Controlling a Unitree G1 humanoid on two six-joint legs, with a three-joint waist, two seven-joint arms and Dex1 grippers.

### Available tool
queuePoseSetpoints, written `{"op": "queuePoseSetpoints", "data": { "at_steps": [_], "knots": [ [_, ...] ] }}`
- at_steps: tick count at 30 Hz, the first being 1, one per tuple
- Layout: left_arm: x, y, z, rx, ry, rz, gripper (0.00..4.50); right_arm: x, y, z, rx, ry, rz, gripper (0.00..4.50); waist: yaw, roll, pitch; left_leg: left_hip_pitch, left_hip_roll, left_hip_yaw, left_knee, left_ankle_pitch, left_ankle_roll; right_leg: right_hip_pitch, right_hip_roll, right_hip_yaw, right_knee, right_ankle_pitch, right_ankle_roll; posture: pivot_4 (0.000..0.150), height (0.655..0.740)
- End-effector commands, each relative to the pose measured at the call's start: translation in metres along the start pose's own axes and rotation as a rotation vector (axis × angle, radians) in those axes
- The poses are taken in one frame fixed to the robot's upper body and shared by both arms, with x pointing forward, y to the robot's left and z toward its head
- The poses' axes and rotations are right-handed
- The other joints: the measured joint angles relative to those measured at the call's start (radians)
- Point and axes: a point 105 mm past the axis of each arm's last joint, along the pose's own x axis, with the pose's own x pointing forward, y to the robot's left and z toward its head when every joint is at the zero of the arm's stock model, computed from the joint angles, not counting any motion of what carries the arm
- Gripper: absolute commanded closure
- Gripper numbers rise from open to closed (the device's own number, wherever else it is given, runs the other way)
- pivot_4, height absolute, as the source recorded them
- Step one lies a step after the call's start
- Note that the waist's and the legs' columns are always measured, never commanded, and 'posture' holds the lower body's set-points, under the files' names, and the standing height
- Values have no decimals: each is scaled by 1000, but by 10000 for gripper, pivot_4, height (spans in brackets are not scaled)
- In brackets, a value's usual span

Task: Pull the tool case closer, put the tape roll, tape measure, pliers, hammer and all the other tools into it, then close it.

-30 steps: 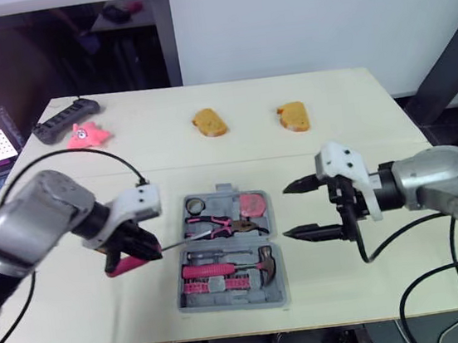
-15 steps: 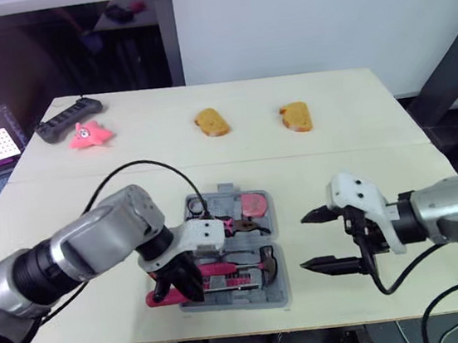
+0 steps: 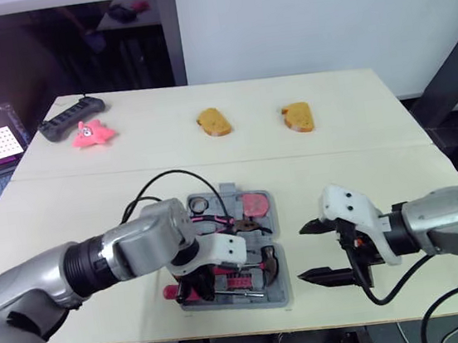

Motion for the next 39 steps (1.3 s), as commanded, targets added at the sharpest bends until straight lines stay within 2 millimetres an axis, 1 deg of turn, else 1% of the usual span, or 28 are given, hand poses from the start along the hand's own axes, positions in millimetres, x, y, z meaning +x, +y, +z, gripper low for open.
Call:
{"op": "queuePoseSetpoints", "data": {
  "at_steps": [1, 5, 16, 22, 36, 38, 39],
  "knots": [
    [-3, 2, 8, 54, -10, 36, 40560, 1, 4, 7, -27, -29, 12, 0, 0, 0, 0, 0, 0, 0, 0, 0, 0, 0, 0, 0, 0, 0, 0, 1500, 7150],
    [-1, 5, 12, 73, -19, 51, 40560, 1, 9, 7, -24, -37, 29, 0, -1, 0, 0, 0, 0, 0, 0, 0, 0, 0, 0, 0, 0, 0, 0, 1500, 7150],
    [10, 0, 21, 99, -35, 53, 40560, 1, 19, 5, -15, -29, 63, 0, 0, 0, 0, 0, 0, 0, 0, 0, 0, 0, 0, 0, 0, 0, 0, 1500, 7150],
    [13, 3, 23, 73, -32, 59, 40560, 1, 19, 4, -10, -19, 60, 0, 0, 0, 0, 0, 0, 0, 1, 0, 0, 0, 0, 0, 0, 0, 0, 1500, 7150],
    [16, 0, 25, 58, -48, 38, 40560, 2, 15, 6, -15, -18, 55, 0, 1, 0, 0, 0, 0, 0, 1, 0, 0, 0, 0, 0, 0, 0, 0, 1500, 7150],
    [17, -1, 25, 49, -54, 29, 30163, 2, 15, 6, -15, -17, 53, 0, 1, 0, 0, 0, 0, 0, 1, 0, 0, 0, 0, 0, 0, 0, 0, 1500, 7150],
    [18, -1, 25, 43, -54, 26, 25937, 1, 15, 6, -15, -17, 53, 0, 1, 0, 0, 0, 0, 0, 1, 0, 0, 0, 0, 0, 0, 0, 0, 1500, 7150]
  ]
}}
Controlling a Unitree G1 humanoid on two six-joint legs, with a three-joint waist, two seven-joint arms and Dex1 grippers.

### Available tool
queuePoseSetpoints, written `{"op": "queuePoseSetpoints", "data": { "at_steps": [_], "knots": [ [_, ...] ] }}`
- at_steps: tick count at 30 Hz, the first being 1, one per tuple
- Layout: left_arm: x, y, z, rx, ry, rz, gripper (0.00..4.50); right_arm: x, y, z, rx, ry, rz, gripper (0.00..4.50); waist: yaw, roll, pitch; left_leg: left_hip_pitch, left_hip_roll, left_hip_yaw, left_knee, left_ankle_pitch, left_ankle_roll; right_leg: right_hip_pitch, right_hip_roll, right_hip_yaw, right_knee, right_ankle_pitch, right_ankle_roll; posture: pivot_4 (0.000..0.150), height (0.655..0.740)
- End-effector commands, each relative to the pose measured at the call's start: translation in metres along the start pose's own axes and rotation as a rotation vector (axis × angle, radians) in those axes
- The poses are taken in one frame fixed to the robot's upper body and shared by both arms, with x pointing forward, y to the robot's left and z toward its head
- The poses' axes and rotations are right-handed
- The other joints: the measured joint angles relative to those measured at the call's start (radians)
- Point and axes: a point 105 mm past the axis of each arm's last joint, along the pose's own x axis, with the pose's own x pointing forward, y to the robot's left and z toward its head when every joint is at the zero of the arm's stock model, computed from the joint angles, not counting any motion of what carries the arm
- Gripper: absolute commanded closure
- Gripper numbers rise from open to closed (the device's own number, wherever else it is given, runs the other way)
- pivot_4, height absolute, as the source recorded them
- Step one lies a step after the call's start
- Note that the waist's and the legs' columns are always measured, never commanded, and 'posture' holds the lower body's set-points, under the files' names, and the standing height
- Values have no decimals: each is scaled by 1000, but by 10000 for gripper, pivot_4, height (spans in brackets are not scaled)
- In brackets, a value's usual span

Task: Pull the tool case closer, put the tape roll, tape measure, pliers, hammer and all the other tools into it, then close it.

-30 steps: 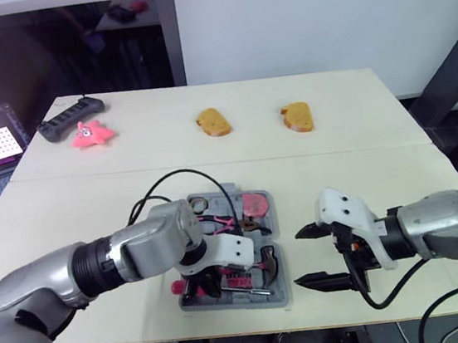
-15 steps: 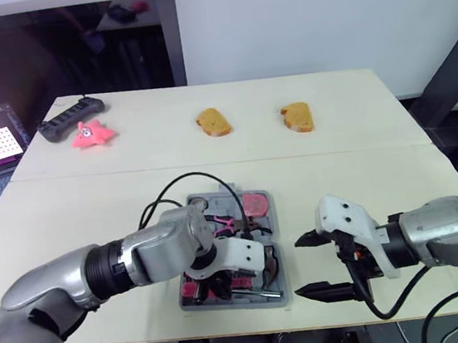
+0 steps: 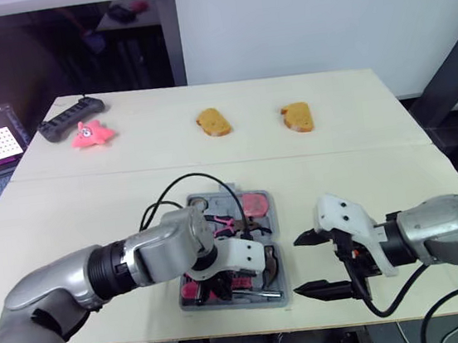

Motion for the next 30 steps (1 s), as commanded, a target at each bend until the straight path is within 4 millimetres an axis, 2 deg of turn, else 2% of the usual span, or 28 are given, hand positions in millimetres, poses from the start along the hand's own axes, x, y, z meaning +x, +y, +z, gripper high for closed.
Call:
{"op": "queuePoseSetpoints", "data": {
  "at_steps": [1, 5, 9, 12, 17, 19, 21, 24, 26, 27, 30],
  "knots": [
    [0, -3, 2, -10, -17, -11, 21458, -3, 0, 4, -29, -5, -8, 0, -1, 0, 0, 0, 0, 0, 0, 0, 0, 0, 0, 0, 0, 0, 0, 1500, 7150],
    [-2, -1, 1, -28, -17, 8, 1421, -4, 1, 4, -30, -5, -4, 0, 1, 1, -1, 1, 0, 0, 0, 0, 0, 1, 0, 0, 0, 0, 0, 1500, 7150],
    [-10, -1, 0, -53, -44, 21, 1421, -4, 1, 5, -33, -10, 2, 0, 2, 1, -1, 2, 0, 0, 1, 0, 0, 3, 0, 0, 0, 0, 0, 1500, 7150],
    [-23, 7, 0, -78, -123, 98, 1421, -3, 0, 7, -38, -16, 5, 0, -3, 1, -1, 2, 0, 0, 0, 0, 0, 3, 0, 0, 0, 0, 0, 1500, 7150],
    [-46, 6, 3, -30, -423, 188, 1421, -2, -3, 9, -50, -20, 9, 0, -5, 1, -1, 3, 0, 0, 0, 0, 0, 2, 0, 0, 1, 0, 0, 1500, 7150],
    [-50, 0, 1, -8, -528, 169, 6398, -1, -4, 9, -56, -19, 14, 0, -1, 1, -1, 3, 0, 0, 0, 0, 0, 2, 0, 0, 1, 0, 0, 1500, 7150],
    [-56, -13, -1, -63, -634, 40, 14308, 0, -6, 10, -63, -18, 14, 0, 1, 1, -1, 3, 0, 0, 0, 0, 0, 2, 0, 0, 1, 0, 0, 1500, 7150],
    [-48, -14, -25, -28, -582, 39, 30411, 0, -7, 11, -76, -13, 20, 0, 2, 1, -1, 3, 0, 0, 1, 0, 0, 3, -1, 0, 1, -1, -2, 1500, 7150],
    [-39, -20, -33, -14, -615, 19, 41370, 1, -6, 11, -81, -12, 28, 0, 1, 1, -1, 3, 0, 1, 0, 0, 0, 3, -1, 0, 1, -1, -3, 1500, 7150],
    [-36, -23, -35, -10, -638, 6, 44611, 1, -6, 11, -82, -11, 31, 0, -1, 1, -1, 3, 0, 1, 0, 0, 0, 2, -1, 0, 1, -1, -2, 1500, 7150],
    [-17, -21, -36, -20, -733, 48, 44611, 2, -7, 10, -88, -3, 32, 0, -1, 1, -1, 3, 0, 1, 0, 0, 0, 2, -1, 0, 1, -1, -2, 1500, 7150]
  ]
}}
